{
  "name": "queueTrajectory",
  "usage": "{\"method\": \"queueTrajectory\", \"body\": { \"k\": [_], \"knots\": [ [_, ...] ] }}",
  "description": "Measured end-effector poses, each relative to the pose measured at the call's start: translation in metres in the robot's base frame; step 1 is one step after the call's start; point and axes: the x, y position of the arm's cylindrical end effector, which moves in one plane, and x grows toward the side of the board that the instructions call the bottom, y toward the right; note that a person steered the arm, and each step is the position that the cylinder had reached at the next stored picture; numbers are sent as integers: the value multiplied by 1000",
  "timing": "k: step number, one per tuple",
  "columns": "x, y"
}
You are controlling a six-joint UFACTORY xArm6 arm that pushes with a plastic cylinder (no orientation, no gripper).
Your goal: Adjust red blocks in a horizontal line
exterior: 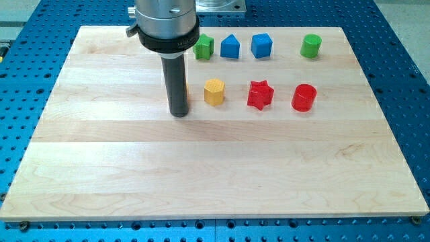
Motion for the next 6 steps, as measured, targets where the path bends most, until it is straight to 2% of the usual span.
{"method": "queueTrajectory", "body": {
  "k": [1, 2, 5, 6],
  "knots": [
    [10, 45],
    [1, 93],
    [-7, 128],
    [26, 152]
  ]
}}
